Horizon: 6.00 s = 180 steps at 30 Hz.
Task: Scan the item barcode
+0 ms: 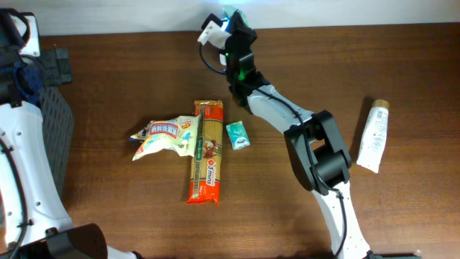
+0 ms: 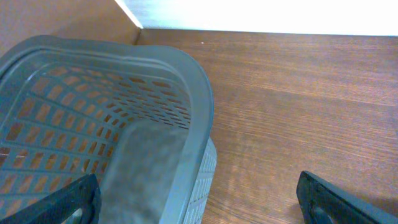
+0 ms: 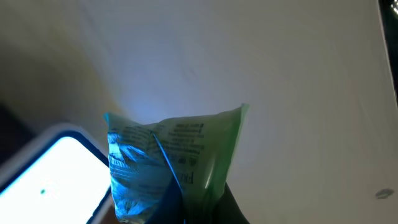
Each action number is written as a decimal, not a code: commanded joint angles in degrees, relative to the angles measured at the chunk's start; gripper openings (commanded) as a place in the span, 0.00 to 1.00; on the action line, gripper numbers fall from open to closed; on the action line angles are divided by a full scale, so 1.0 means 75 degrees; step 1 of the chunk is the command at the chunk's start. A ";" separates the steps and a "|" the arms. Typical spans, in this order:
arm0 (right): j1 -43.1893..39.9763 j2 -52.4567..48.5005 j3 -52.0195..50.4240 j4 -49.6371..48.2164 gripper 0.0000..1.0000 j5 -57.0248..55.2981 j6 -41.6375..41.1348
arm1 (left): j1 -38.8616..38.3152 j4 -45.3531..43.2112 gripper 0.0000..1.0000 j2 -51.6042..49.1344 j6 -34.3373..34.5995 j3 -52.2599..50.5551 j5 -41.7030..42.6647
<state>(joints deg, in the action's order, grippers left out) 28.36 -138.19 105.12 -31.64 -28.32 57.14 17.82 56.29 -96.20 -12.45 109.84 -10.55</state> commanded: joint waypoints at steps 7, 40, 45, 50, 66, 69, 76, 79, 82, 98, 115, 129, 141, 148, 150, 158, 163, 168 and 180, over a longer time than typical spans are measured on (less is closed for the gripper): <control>0.0408 0.3101 0.0143 0.5388 0.04 0.2046 -0.5590 | 0.0032 -0.0012 0.99 0.0087 -0.0070 0.0090 0.0026; -0.3905 0.3739 0.0070 1.3481 0.54 0.5453 -0.9049 | 0.0032 -0.0012 0.99 0.0087 -0.0067 0.0090 0.0026; -0.1967 0.2693 -0.0061 1.2738 0.49 0.6464 -0.9052 | 0.0032 -0.0012 0.99 0.0087 -0.0070 0.0090 0.0026; -0.0973 0.1233 -0.0061 1.2563 0.46 0.7370 -0.9046 | 0.0032 -0.0012 0.99 0.0087 -0.0067 0.0090 0.0026; -0.1209 0.0889 -0.0717 1.2377 0.33 0.7423 -0.8489 | 0.0032 -0.0012 0.99 0.0087 -0.0070 0.0090 0.0026; -0.1486 0.0988 -0.0201 1.2864 0.39 0.8160 -0.7927 | 0.0032 -0.0012 0.99 0.0087 -0.0067 0.0090 0.0026; -0.1233 0.1145 -0.0705 1.2785 0.27 0.7892 -0.7883 | 0.0032 -0.0012 0.99 0.0087 -0.0067 0.0090 0.0026; -0.1233 0.1145 -0.1029 1.2581 0.20 0.7892 -0.7938 | 0.0032 -0.0012 0.99 0.0087 -0.0067 0.0090 0.0026; -0.1233 0.1145 -0.1113 1.2528 0.19 0.7889 -0.7959 | 0.0032 -0.0012 0.99 0.0087 -0.0067 0.0090 0.0026; -0.3136 0.1923 -0.1043 1.3604 0.04 1.5635 -0.4505 | 0.0032 -0.0012 0.99 0.0087 -0.0067 0.0090 0.0026; -0.4319 0.4543 -0.1035 1.4417 0.04 1.5585 -0.4476 | 0.0032 -0.0012 0.99 0.0087 -0.0067 0.0090 0.0026; -0.0813 0.2844 0.3573 1.1905 0.04 0.1192 -0.7778 | 0.0032 -0.0012 0.99 0.0087 -0.0067 0.0090 0.0026; -0.0184 -0.0659 0.3570 0.6263 0.04 -0.1492 -0.2151 | 0.0032 -0.0012 0.99 0.0087 -0.0067 0.0090 0.0026; -0.0114 -0.1483 0.3570 0.5211 0.04 -0.1513 -0.0449 | 0.0032 -0.0012 0.99 0.0087 -0.0067 0.0090 0.0026; -0.0061 -0.1483 0.3570 0.4954 0.04 -0.1518 -0.0449 | 0.0032 -0.0012 0.99 0.0087 -0.0067 0.0090 0.0026; 0.0134 -0.1480 0.3570 0.4951 0.04 -0.1515 -0.0452 | 0.0032 -0.0012 0.99 0.0087 -0.0067 0.0090 0.0026; 0.0332 -0.1239 0.3573 0.5077 0.04 -0.1507 -0.0938 | 0.0032 -0.0012 0.99 0.0087 -0.0067 0.0090 0.0026; 0.0557 0.0452 0.3573 0.7772 0.04 0.0119 -0.3567 | 0.0032 -0.0012 0.99 0.0087 -0.0067 0.0090 0.0026; -0.1236 0.2116 0.3343 1.6093 0.04 0.1982 -0.9917 | 0.0032 -0.0012 0.99 0.0087 -0.0067 0.0090 0.0026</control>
<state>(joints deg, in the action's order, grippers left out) 23.88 -119.74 132.00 84.33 -14.17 -6.96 17.82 56.29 -96.20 -12.45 109.84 -10.55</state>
